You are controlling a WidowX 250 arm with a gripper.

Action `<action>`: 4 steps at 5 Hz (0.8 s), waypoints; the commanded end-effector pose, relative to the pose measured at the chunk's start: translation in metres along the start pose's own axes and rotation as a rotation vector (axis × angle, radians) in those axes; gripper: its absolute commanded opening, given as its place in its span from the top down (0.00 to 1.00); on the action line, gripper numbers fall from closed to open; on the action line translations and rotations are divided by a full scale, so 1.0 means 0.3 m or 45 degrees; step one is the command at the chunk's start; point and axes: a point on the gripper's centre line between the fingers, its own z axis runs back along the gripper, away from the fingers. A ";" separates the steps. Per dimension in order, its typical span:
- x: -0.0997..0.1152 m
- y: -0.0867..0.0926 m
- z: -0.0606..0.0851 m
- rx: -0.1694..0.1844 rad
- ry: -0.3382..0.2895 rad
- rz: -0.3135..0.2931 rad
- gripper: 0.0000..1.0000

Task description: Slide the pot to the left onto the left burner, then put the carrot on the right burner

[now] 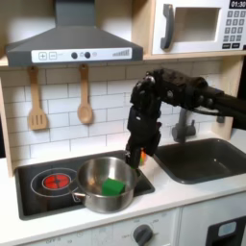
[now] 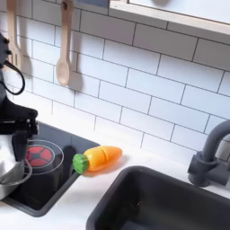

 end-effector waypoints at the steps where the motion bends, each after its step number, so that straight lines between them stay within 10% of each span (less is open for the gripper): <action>1: 0.027 -0.006 -0.037 0.006 0.012 0.036 0.00; 4: 0.056 -0.035 -0.085 0.006 0.034 0.068 0.00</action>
